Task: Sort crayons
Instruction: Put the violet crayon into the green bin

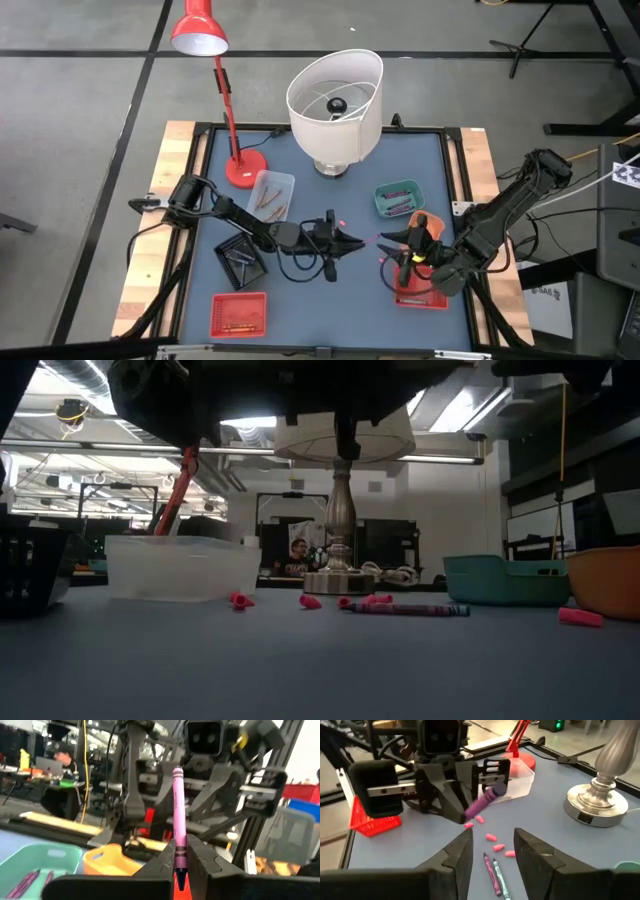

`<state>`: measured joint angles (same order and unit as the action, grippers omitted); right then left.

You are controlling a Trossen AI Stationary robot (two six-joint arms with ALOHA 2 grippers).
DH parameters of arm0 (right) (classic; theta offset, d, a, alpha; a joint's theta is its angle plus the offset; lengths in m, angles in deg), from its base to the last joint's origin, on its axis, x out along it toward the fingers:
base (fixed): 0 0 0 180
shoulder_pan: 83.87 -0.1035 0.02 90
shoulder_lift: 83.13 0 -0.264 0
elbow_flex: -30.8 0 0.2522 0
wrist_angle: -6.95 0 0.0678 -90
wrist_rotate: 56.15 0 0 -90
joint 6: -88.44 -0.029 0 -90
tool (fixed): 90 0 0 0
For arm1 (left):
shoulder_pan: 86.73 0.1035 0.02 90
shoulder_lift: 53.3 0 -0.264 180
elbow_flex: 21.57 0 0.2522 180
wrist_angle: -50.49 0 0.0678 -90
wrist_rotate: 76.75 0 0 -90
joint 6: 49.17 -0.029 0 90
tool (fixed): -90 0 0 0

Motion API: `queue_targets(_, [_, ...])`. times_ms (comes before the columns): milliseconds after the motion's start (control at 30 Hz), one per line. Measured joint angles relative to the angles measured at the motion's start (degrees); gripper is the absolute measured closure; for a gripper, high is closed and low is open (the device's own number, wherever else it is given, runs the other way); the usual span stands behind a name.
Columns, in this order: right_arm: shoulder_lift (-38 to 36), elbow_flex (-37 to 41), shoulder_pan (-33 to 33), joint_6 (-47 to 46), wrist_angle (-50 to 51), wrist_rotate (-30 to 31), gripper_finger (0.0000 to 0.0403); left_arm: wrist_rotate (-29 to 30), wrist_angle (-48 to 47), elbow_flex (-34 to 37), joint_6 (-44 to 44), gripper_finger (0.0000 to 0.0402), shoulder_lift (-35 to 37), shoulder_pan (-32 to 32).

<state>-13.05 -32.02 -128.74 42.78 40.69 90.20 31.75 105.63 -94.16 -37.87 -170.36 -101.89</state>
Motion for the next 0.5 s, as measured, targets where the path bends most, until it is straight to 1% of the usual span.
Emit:
queue_targets(67, [0.0,0.0,0.9,1.3,-1.6,0.0,0.0263,0.0,1.2,0.0,0.0,0.0391,0.0,0.0])
queue_targets(200, [0.3,0.0,2.8,6.7,-6.5,-0.5,0.0263,0.0,1.5,0.0,0.0,0.0391,0.0,0.0])
queue_targets(333, [0.3,0.0,5.0,12.2,-11.0,-4.8,0.0263,0.0,1.4,0.0,0.0,0.0391,0.0,0.0])
queue_targets(500, [0.3,0.0,7.3,14.7,-13.0,-8.0,0.0263,0.0,1.4,0.0,0.0,0.0391,0.0,0.0])
